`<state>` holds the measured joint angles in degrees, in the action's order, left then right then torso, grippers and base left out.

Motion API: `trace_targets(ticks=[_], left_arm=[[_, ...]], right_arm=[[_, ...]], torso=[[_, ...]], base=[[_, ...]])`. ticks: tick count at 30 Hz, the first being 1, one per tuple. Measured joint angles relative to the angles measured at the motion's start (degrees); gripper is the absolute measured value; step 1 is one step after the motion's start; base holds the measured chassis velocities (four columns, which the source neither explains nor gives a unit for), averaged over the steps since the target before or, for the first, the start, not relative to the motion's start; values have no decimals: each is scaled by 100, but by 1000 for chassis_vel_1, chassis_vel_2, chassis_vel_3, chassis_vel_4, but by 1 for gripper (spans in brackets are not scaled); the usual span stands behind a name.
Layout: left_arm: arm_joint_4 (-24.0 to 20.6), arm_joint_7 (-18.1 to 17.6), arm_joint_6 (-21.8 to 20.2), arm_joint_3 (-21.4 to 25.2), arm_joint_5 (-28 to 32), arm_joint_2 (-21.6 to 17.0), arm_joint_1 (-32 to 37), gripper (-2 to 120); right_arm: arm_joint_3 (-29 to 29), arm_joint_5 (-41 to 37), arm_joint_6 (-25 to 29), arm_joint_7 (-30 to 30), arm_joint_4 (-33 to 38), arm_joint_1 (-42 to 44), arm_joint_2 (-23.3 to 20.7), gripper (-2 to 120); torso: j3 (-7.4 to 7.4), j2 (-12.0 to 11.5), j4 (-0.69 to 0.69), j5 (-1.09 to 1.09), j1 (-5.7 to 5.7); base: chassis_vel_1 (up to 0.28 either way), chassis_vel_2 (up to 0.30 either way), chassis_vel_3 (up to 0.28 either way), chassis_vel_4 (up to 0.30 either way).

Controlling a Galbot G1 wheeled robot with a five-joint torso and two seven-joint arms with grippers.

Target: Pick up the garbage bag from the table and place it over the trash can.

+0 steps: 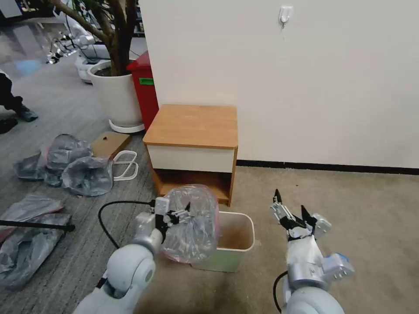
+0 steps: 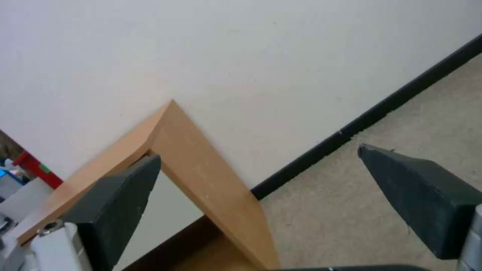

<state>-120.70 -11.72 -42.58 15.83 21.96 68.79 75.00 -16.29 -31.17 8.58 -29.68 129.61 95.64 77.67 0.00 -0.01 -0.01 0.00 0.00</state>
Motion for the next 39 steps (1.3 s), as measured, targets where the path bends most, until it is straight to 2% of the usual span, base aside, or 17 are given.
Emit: trace_targets(ticks=[7,12,20,25,29,33,34,36,39], left_arm=[[-261,-66,-70,149,-11,-160,279,100],[-42,-94,-39,166,-170,-128,353,100],[392,-94,7,-250,-188,211,95,100],[462,-100,18,-322,-249,328,94,100],[290,-104,25,-212,-280,287,271,100],[-237,-104,31,164,-99,153,581,100],[-237,-104,31,164,-99,153,581,100],[-493,-92,34,326,288,113,614,100],[-574,-80,36,378,687,93,564,100]], right_arm=[[-150,-3,101,61,-145,-4,12,100],[-138,-14,160,103,-185,-24,29,100],[-170,93,446,201,-195,125,30,100],[-255,114,555,247,-186,238,17,100],[-325,114,627,282,-209,299,1,100],[-321,112,699,321,-318,303,19,100],[-321,112,699,321,-318,303,19,100],[-247,130,731,342,-378,292,30,100],[-182,173,749,349,-413,284,31,100]], torso=[[0,0,2,1,0],[0,0,2,0,0],[0,0,0,0,0],[0,0,0,0,0],[0,0,0,-1,0],[0,0,2,0,0],[0,0,2,0,0],[0,0,1,1,0],[0,0,1,0,0]], base=[[0,0,0,0],[0,0,0,0],[0,0,0,0],[0,0,0,0],[0,0,0,0],[0,0,0,0],[0,0,0,0],[0,0,0,0],[0,0,0,0]])
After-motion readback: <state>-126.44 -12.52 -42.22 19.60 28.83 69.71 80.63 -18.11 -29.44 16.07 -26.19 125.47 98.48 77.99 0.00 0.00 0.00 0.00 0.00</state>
